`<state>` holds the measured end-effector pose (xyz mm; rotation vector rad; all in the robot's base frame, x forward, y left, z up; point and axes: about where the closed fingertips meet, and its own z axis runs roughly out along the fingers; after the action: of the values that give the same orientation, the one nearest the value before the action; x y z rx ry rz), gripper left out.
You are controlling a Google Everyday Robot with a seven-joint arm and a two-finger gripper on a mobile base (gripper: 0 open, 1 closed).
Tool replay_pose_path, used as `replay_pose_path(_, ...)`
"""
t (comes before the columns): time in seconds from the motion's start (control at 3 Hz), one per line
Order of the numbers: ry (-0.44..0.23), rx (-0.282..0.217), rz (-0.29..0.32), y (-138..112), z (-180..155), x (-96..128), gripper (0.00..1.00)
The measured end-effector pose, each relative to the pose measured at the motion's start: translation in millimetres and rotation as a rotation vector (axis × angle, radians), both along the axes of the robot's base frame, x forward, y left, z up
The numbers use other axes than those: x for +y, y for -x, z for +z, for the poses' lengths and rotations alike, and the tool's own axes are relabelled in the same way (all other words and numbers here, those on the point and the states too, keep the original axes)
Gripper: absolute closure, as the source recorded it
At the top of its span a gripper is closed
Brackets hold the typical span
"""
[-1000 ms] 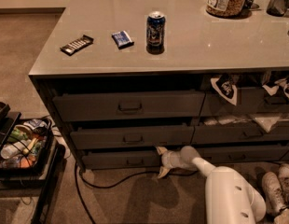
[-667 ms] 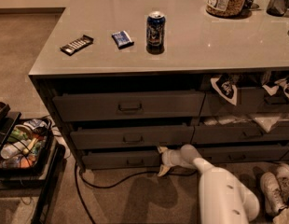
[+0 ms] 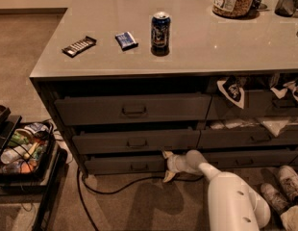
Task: Open bottom drawer
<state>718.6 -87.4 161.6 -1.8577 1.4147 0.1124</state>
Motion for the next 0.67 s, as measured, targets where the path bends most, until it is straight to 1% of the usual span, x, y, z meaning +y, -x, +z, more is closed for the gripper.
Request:
replay_pose_path(0.33, 0.000, 0.000, 0.000, 0.0, 0.0, 0.1, 0.00)
replay_pose_path(0.67, 0.000, 0.000, 0.000, 0.1, -0.1, 0.1, 0.19)
